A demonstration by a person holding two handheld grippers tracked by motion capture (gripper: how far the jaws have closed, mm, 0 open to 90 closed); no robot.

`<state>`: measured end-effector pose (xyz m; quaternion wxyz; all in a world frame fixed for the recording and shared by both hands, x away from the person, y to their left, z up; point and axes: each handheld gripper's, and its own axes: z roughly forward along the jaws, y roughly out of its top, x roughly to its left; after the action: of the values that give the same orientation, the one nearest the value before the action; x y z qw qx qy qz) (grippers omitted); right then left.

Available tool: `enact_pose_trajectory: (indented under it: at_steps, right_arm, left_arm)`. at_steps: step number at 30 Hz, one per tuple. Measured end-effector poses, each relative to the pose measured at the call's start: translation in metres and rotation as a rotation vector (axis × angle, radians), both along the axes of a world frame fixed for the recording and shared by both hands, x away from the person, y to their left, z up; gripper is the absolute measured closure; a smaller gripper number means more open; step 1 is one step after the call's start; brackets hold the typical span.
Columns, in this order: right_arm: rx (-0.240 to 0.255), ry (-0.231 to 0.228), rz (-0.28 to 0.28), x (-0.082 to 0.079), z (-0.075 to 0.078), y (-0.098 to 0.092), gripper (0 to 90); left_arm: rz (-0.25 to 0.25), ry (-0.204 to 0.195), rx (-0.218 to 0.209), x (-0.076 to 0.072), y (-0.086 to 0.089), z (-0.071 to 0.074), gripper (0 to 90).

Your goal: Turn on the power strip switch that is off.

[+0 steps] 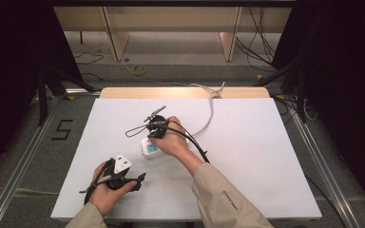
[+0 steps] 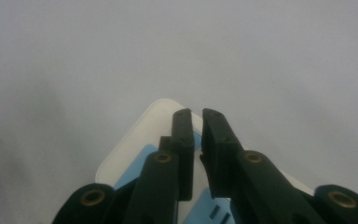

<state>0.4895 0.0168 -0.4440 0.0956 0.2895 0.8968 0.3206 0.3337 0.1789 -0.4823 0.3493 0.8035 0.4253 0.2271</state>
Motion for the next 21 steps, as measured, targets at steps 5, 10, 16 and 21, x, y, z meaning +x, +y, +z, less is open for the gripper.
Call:
enact_pose_trajectory:
  at_steps: [5,10,16,21]
  right_arm:
    - [0.012,-0.009,0.000,-0.005,0.010,-0.023,75.5]
    - [0.019,0.002,-0.003,-0.011,0.012,-0.047,71.5]
    - [0.041,-0.006,-0.012,-0.019,0.015,-0.079,67.4]
    - [0.063,-0.007,-0.032,-0.029,0.017,-0.105,63.7]
  left_arm:
    - [0.000,0.002,0.007,0.000,0.000,0.000,21.6]
    - [0.003,0.005,0.006,0.000,0.000,0.000,21.7]
    - [0.006,0.007,0.006,0.000,0.000,-0.001,21.6]
    - [0.009,0.006,0.004,0.000,0.001,-0.001,21.6]
